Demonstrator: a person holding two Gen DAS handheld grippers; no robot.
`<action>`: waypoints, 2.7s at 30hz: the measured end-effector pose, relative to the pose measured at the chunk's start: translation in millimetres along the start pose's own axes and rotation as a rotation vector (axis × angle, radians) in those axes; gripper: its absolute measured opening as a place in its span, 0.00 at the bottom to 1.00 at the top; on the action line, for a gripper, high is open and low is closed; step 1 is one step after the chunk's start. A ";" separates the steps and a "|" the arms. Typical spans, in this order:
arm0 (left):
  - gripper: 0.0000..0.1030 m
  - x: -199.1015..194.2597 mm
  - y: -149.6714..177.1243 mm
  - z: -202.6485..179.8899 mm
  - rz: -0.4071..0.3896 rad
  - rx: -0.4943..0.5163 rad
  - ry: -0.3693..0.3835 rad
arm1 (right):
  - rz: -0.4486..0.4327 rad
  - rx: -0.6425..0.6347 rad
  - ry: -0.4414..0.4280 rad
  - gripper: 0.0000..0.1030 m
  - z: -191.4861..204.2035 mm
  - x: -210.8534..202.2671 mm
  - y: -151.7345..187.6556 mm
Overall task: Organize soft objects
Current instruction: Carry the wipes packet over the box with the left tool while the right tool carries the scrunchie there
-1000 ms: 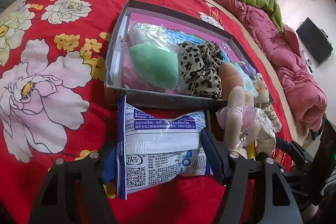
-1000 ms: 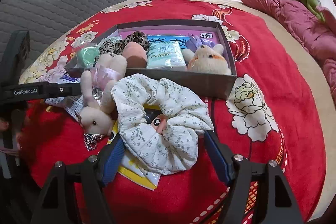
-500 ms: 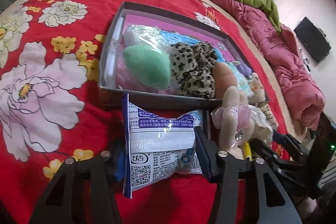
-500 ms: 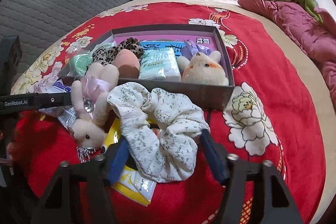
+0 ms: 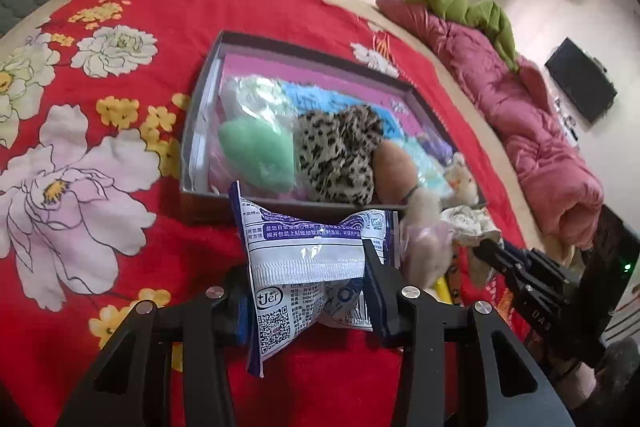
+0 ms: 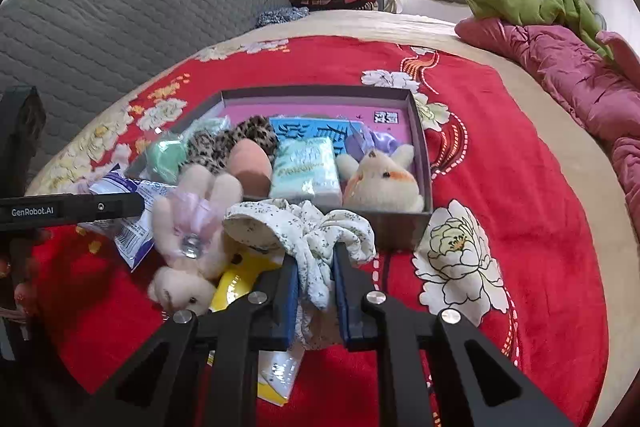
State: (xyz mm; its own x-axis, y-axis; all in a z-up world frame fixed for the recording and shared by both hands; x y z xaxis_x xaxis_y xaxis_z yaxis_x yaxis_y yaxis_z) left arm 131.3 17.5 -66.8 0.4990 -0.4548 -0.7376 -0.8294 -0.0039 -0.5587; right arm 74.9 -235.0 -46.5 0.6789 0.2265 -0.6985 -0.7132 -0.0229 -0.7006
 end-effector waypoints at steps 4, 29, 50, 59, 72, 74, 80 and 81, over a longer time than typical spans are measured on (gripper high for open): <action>0.44 -15.2 -4.8 -1.3 -0.050 0.020 -0.010 | -0.035 -0.024 0.002 0.15 5.0 -11.5 -3.6; 0.44 -45.3 -33.3 -21.1 -0.214 0.150 -0.139 | -0.155 -0.026 -0.036 0.15 6.4 -35.7 -29.8; 0.44 -37.1 -49.3 -25.4 -0.222 0.175 -0.166 | -0.204 -0.038 -0.076 0.15 4.2 -31.2 -50.7; 0.44 -29.1 -58.9 -27.2 -0.230 0.179 -0.165 | -0.212 -0.018 -0.071 0.15 -6.3 -27.0 -57.7; 0.44 -3.1 -68.6 -38.7 -0.226 0.202 -0.153 | -0.215 -0.027 -0.056 0.15 -8.5 -6.8 -71.2; 0.44 2.0 -72.0 -36.6 -0.220 0.190 -0.148 | -0.208 -0.033 -0.051 0.15 -8.6 -2.2 -71.7; 0.44 16.0 -75.6 -34.2 -0.200 0.195 -0.155 | -0.193 -0.045 -0.042 0.15 -7.6 11.1 -73.1; 0.44 17.5 -75.5 -34.6 -0.198 0.199 -0.160 | -0.191 -0.052 -0.038 0.15 -7.2 13.1 -73.3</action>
State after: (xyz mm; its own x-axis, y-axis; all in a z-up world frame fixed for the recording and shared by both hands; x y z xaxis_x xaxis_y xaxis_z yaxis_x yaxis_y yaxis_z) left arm 194.0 -21.0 -24.4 0.6923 -0.3168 -0.6483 -0.6544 0.1028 -0.7491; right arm 137.3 -237.4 -5.3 0.7930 0.2685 -0.5469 -0.5617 -0.0256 -0.8270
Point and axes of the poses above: each gripper's, at about its wrist camera, not at the fingertips, and x roughly the way its jaws point, z to its left, y to its underside, the point moved 3 cm from there along x, roughly the way its jaws point, and after that the axes turned 5 degrees about x, right-handed, at the moved point
